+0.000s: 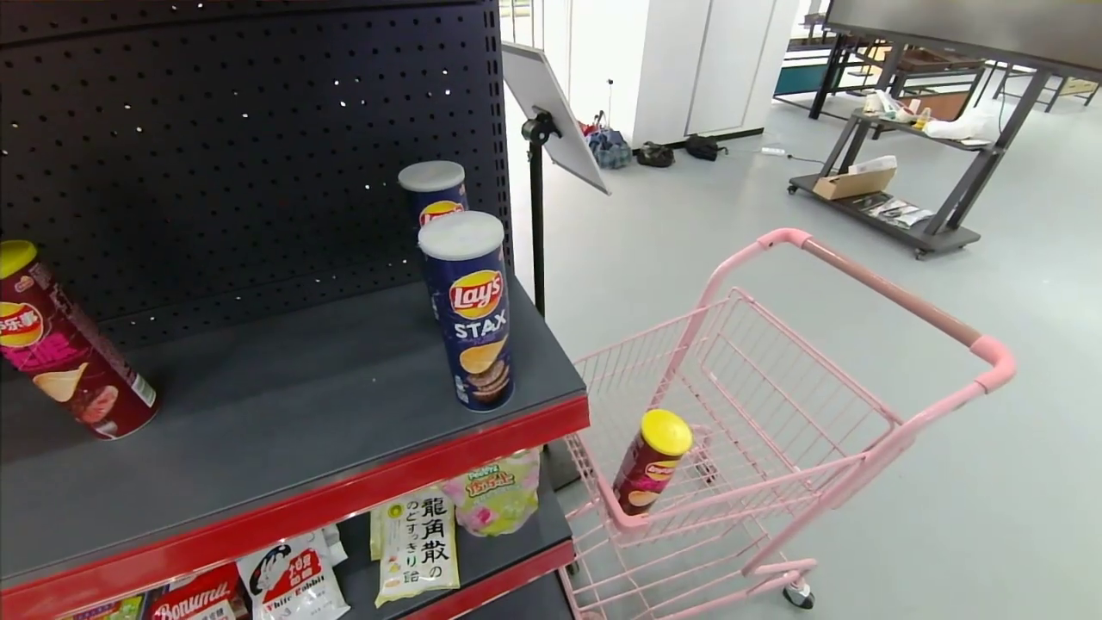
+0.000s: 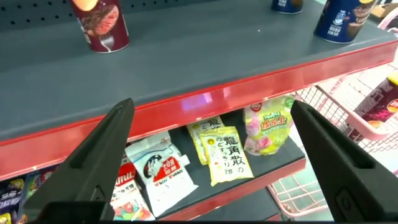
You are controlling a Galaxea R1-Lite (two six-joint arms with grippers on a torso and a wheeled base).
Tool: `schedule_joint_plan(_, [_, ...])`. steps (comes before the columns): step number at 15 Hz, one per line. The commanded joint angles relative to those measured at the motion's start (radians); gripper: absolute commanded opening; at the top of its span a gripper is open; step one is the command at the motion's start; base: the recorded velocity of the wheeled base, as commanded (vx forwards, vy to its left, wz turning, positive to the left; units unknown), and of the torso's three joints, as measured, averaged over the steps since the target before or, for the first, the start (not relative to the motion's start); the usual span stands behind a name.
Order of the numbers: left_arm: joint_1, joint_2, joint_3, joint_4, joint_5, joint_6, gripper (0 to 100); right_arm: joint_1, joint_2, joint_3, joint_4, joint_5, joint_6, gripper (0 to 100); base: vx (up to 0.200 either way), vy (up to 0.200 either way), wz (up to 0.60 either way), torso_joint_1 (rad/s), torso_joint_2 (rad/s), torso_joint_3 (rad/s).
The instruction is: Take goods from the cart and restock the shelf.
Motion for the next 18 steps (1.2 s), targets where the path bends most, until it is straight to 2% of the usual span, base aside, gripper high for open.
schedule_joint_plan(1, [0.000,0.000,0.000,0.000,0.000,0.000,100,0.000,0.000,0.000,0.000,0.002,0.000,100,0.000,0.000,0.00,-0.134,0.33,0.188])
schedule_joint_plan(12, [0.000,0.000,0.000,0.000,0.002,0.000,100,0.000,0.000,0.000,0.000,0.000,0.000,100,0.000,0.000,0.00,-0.138,0.36,0.219])
schedule_joint_plan(18, [0.000,0.000,0.000,0.000,0.002,0.000,100,0.000,0.000,0.000,0.000,0.000,0.000,100,0.000,0.000,0.00,-0.175,0.49,0.325])
